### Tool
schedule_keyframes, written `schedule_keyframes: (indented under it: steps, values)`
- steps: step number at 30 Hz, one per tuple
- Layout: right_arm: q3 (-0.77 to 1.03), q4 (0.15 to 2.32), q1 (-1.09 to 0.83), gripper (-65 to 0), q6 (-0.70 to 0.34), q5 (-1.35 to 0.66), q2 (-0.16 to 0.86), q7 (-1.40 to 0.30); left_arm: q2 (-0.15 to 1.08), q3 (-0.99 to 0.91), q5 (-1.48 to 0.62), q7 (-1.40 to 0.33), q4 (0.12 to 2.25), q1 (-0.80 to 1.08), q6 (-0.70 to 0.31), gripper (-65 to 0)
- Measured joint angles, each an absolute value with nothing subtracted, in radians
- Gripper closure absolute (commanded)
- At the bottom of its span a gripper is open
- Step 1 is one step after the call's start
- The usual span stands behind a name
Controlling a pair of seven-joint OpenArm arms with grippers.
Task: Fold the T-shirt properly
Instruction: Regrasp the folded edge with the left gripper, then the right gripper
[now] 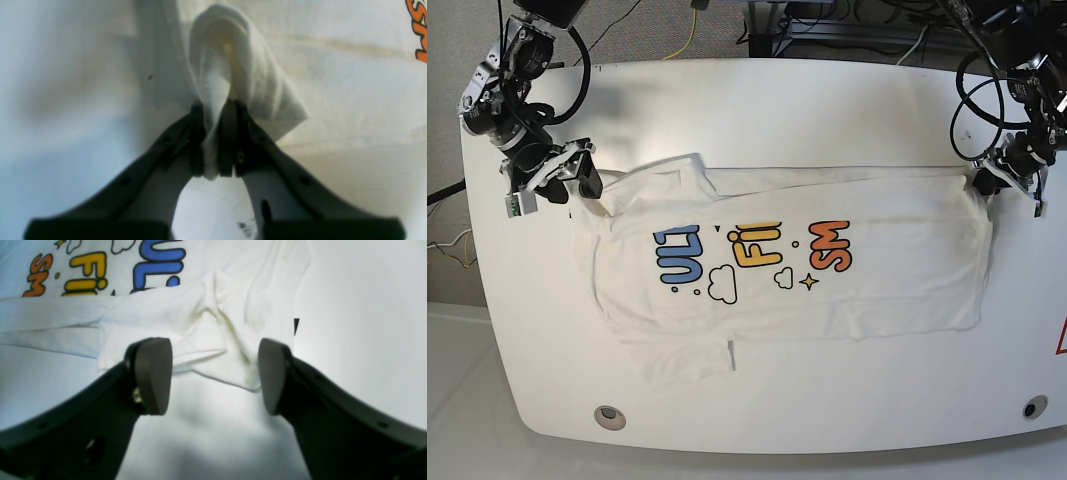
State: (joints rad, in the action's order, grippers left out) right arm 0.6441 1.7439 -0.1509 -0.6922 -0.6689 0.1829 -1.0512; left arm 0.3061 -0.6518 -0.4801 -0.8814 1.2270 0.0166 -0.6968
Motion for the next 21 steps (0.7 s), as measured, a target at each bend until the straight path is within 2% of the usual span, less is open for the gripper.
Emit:
schedule_keyframes:
  steps: [17, 21]
  values:
    - [0.653, 1.683, -0.123, -38.8, -0.692, -0.658, 0.150, -1.050, 0.308, -0.652, -0.479, -0.882, 1.227, 0.017, -0.697, -6.7]
    - [0.653, 1.653, -0.107, -38.8, -0.692, -0.658, 0.151, -0.997, 0.308, -0.652, -0.480, -0.882, 1.227, 0.017, -0.697, -6.7]
